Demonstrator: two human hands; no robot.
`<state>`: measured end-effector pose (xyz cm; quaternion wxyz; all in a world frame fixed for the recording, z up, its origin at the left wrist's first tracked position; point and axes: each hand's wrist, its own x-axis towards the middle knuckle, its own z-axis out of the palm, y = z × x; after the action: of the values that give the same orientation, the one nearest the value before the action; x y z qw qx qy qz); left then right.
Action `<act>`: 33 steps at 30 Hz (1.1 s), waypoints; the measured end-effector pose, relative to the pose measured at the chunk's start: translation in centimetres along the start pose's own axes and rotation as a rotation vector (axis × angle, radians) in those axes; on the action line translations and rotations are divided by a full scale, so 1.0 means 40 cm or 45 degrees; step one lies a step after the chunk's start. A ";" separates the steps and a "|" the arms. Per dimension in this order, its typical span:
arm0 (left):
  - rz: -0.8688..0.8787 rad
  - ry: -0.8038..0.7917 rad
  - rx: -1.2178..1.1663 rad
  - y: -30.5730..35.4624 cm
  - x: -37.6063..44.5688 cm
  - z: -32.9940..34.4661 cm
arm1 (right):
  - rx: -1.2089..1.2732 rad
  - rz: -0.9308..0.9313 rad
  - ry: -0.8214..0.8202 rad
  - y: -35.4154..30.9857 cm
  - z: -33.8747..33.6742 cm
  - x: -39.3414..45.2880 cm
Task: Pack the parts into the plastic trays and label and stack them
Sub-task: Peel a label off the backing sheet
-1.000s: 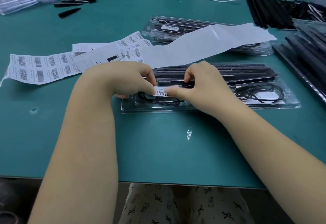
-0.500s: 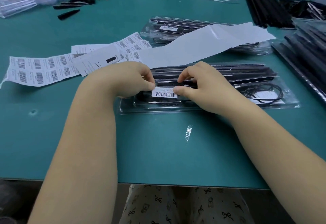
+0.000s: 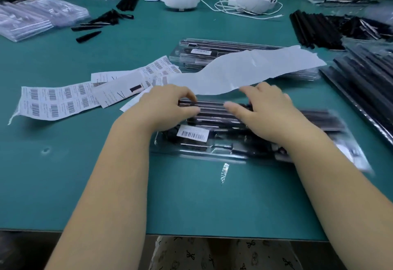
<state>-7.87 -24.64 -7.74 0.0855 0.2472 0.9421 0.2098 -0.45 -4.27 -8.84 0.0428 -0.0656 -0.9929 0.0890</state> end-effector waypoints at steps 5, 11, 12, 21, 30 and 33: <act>-0.090 -0.103 0.026 -0.007 0.004 0.002 | -0.034 0.069 -0.050 -0.001 0.004 0.000; -0.133 0.008 -0.074 -0.017 0.008 -0.001 | 0.145 -0.010 -0.040 0.003 -0.012 -0.009; -0.137 0.043 -0.101 -0.020 0.007 -0.002 | 0.176 -0.048 0.012 0.003 -0.019 -0.013; -0.272 0.333 -1.411 -0.068 -0.003 -0.063 | 0.212 -0.195 0.729 0.000 -0.038 -0.029; -0.113 -0.259 -1.465 -0.081 0.001 -0.028 | 0.272 -0.117 1.110 0.023 -0.057 -0.031; -0.098 -0.107 -1.612 -0.089 0.017 -0.026 | 0.356 -0.165 1.163 0.025 -0.069 -0.034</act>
<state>-10.26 -27.46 -8.40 0.2597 0.1227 0.6396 0.7130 1.26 -3.02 -6.43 0.4885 -0.0296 -0.8531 0.1811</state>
